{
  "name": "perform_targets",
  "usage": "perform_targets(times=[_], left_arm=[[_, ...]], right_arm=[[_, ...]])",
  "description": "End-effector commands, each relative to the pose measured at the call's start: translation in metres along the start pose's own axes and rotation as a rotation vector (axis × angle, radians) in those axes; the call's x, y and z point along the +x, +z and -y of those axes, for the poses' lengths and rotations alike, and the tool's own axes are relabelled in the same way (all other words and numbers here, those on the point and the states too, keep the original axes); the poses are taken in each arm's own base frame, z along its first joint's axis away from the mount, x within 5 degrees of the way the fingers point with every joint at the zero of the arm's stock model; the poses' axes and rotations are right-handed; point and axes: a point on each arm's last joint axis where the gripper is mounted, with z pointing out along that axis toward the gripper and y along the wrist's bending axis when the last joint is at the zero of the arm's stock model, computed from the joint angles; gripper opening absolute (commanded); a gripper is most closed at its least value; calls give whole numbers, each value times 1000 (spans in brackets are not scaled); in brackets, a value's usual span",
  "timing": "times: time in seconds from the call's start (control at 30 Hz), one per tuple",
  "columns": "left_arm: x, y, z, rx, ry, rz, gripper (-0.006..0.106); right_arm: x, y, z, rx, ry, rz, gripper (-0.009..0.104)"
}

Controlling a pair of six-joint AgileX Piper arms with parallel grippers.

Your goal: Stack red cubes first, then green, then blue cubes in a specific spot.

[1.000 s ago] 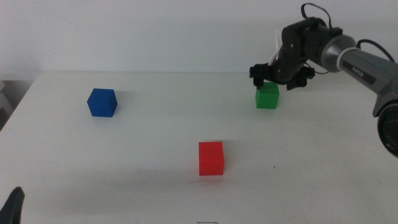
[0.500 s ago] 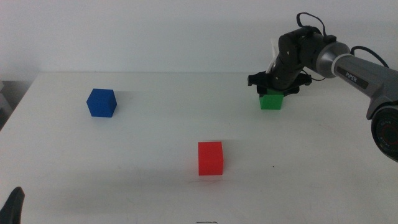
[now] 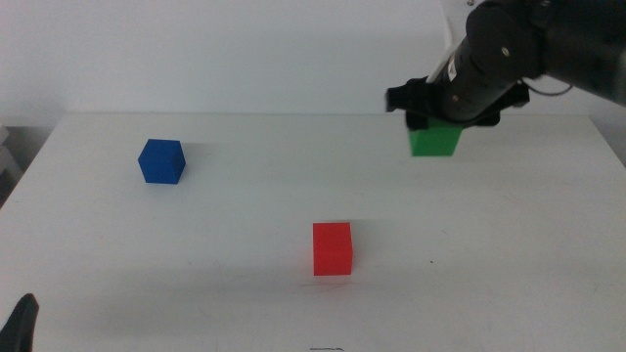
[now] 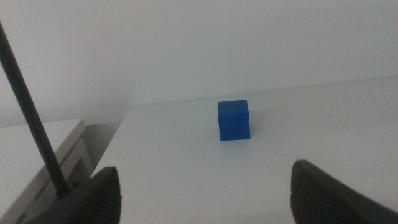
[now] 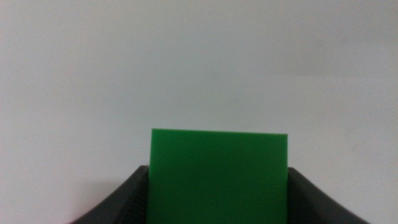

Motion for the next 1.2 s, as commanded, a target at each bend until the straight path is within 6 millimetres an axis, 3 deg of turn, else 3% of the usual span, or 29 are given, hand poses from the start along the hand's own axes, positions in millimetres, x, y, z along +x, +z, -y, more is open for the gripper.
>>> perform_targets(times=[0.0,0.13,0.33,0.67,1.17], left_arm=[[-9,-2,-1,-9,-9,97,94],[-9,-2,-1,-9,-9,97,94],[-9,-2,-1,-9,-9,97,94],[-9,-2,-1,-9,-9,97,94],[-9,-2,-1,-9,-9,97,94]], right_arm=[[2,-47,-10,-76,34,118,-1],[20,-64,-40,-104,52,101,-1],[39,-65,-72,-137,70,69,-1],[46,-40,-108,-53,19,42,-1],[57,-7,-125,-19,-2,-43,-1]])
